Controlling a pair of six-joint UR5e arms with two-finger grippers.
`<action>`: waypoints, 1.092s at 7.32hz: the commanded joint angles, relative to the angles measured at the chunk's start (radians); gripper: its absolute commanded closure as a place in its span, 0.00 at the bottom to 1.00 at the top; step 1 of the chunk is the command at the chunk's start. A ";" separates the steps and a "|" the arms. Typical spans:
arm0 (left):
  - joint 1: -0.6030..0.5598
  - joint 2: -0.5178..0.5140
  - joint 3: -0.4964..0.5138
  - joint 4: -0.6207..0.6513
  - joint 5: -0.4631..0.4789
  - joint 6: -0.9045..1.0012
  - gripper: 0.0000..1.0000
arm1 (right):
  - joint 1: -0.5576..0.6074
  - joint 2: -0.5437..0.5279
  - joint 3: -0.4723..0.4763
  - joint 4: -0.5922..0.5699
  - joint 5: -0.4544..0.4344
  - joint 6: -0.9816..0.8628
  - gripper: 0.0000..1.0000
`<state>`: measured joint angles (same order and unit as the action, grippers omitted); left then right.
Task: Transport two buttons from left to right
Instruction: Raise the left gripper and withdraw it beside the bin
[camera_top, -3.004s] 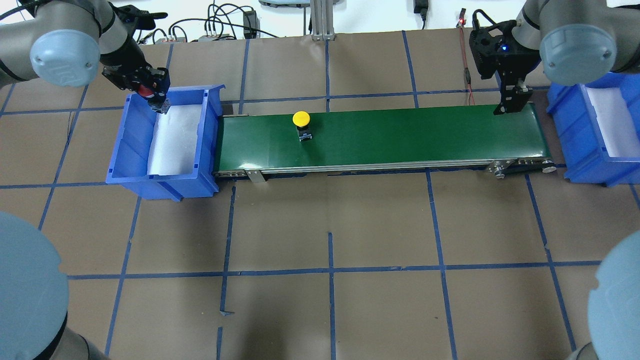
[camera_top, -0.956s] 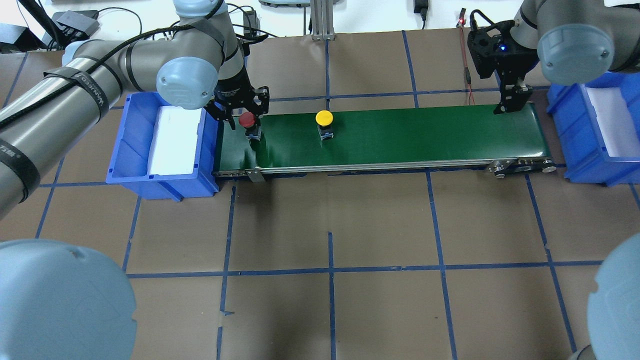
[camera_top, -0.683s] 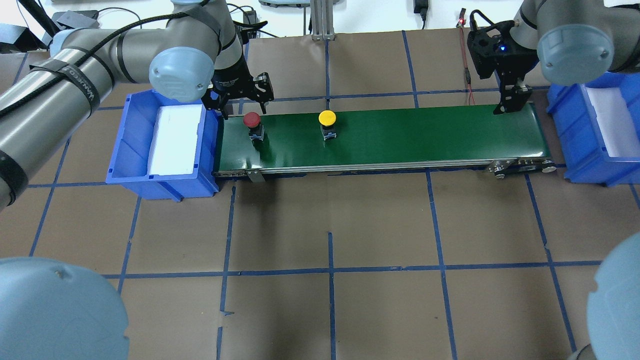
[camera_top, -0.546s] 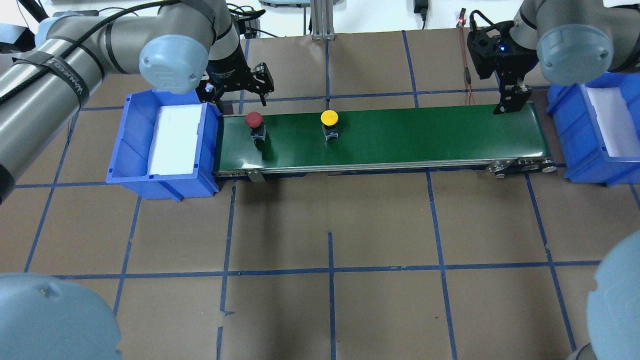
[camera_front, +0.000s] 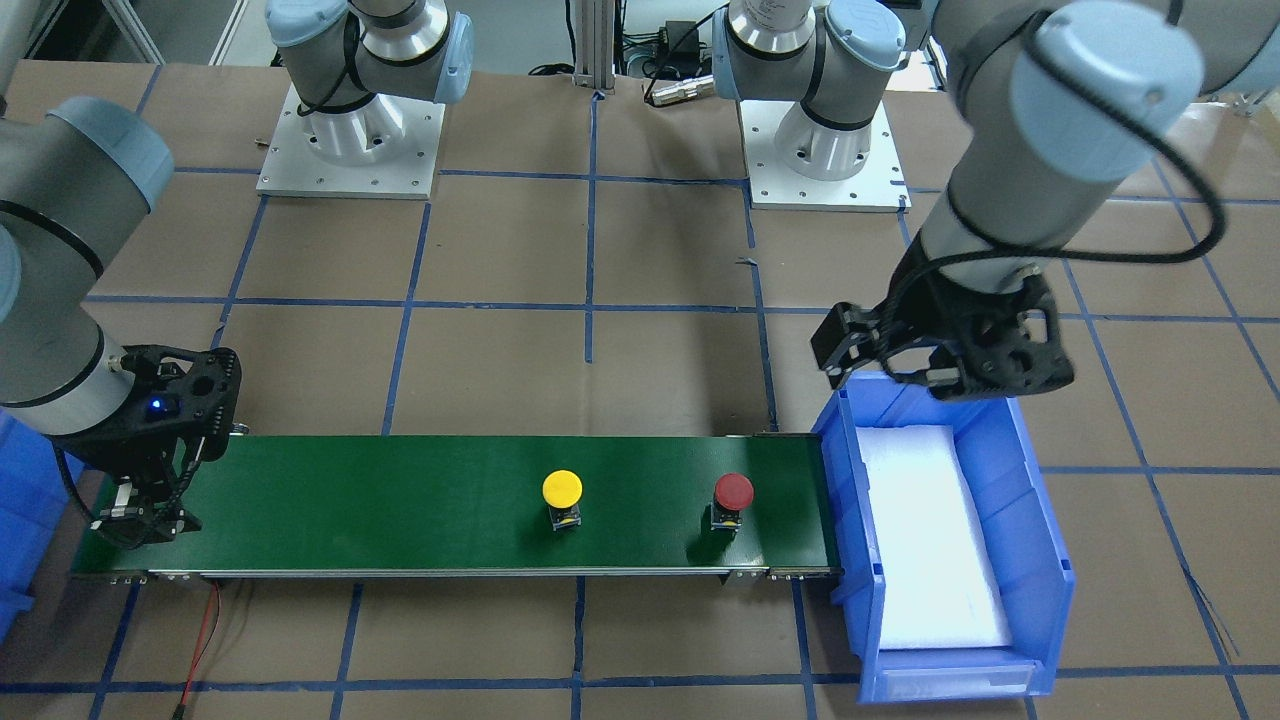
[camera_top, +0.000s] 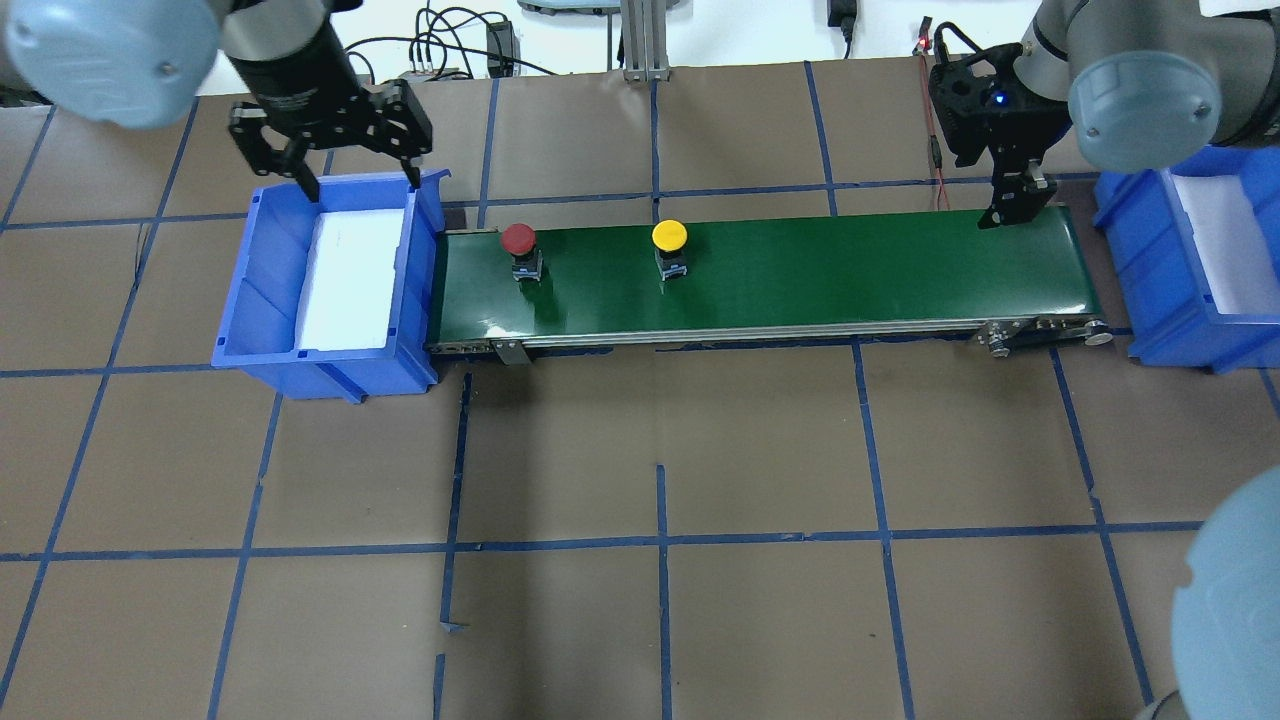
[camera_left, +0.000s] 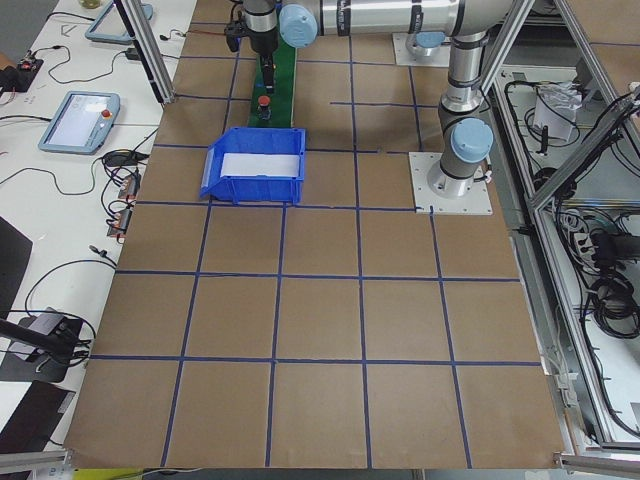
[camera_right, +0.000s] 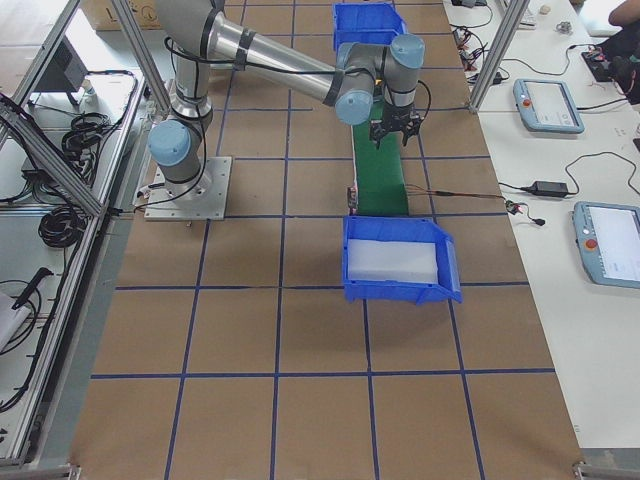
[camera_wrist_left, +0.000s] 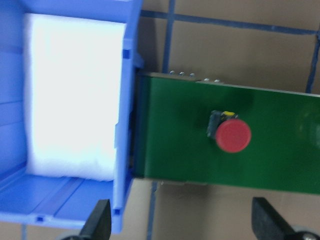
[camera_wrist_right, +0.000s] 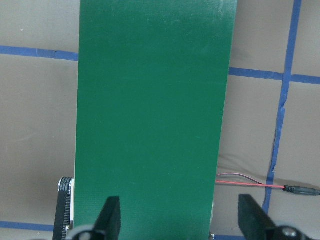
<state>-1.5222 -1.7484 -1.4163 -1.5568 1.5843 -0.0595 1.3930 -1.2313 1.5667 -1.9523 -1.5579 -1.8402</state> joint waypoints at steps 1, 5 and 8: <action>0.050 0.114 -0.064 -0.040 -0.001 0.076 0.00 | 0.000 -0.005 0.027 0.009 0.001 0.063 0.00; 0.051 0.142 -0.078 -0.023 0.003 0.102 0.00 | -0.003 -0.010 0.038 -0.007 0.012 0.105 0.00; 0.057 0.144 -0.081 -0.020 0.006 0.102 0.00 | -0.006 -0.008 0.038 -0.007 0.018 0.099 0.00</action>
<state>-1.4656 -1.6094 -1.4943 -1.5757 1.5874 0.0419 1.3882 -1.2400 1.6045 -1.9585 -1.5415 -1.7394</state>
